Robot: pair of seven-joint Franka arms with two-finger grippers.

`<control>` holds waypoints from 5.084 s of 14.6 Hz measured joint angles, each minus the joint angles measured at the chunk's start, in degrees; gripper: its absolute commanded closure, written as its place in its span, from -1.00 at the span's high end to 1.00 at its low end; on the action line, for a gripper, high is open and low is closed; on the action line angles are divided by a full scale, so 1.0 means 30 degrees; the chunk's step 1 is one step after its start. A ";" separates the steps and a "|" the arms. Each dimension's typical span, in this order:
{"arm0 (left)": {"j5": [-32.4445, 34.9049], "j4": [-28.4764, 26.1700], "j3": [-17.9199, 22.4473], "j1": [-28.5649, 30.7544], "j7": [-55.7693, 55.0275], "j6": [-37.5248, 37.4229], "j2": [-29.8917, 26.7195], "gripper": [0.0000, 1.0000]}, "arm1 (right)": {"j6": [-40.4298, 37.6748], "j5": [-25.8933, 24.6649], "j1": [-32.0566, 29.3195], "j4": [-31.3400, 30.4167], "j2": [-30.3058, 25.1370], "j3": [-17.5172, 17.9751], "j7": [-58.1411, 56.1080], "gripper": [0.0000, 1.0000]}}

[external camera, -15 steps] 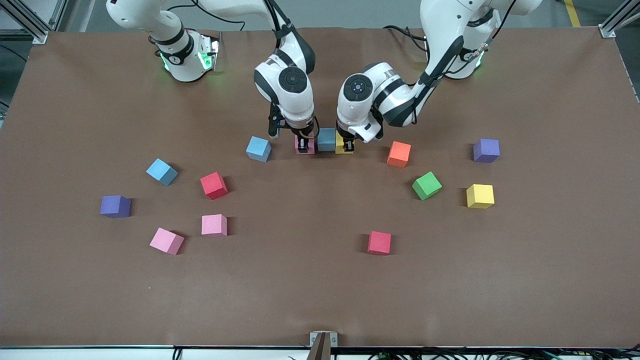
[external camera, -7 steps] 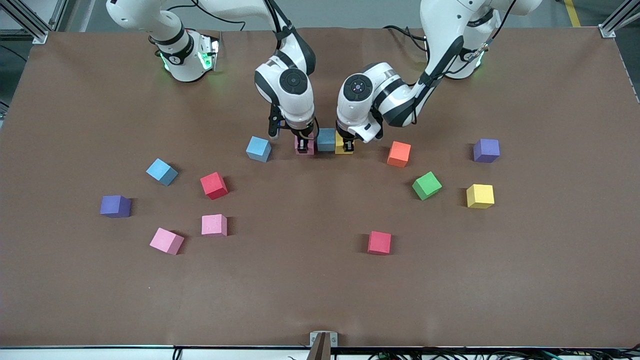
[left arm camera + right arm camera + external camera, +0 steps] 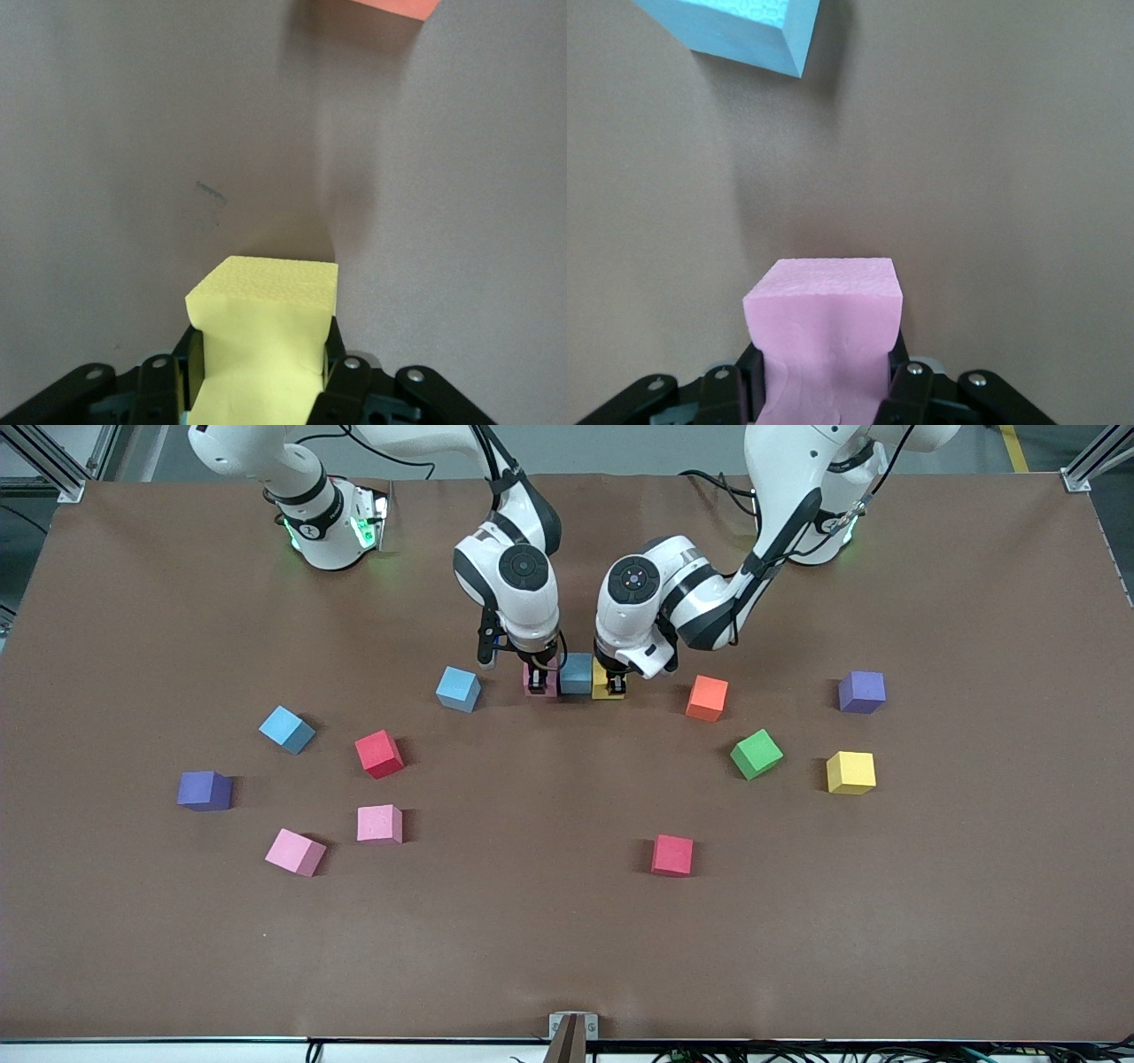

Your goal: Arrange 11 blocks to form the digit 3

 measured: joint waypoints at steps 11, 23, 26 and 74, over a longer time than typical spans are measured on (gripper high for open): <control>0.0000 0.0273 -0.0002 -0.0003 0.0000 -0.0016 0.0366 -0.06 | -0.0043 0.0000 0.0179 0.0006 0.0000 0.0002 0.0240 -1.00; 0.0000 0.1010 -0.0004 -0.0244 -0.0010 -0.0524 0.0455 1.00 | -0.1995 -0.1305 0.0655 0.0549 0.0003 0.0006 0.0455 1.00; 0.0000 0.1454 -0.0032 -0.0240 -0.0010 -0.2099 -0.0146 1.00 | -0.2555 -0.1574 0.0715 0.0929 0.0003 0.0001 0.0463 1.00; 0.2560 -0.0372 -0.0421 1.1403 2.9774 -0.0701 -0.0892 1.00 | -0.2334 -0.2934 -0.6576 -0.3255 -0.4578 0.1501 -2.9535 1.00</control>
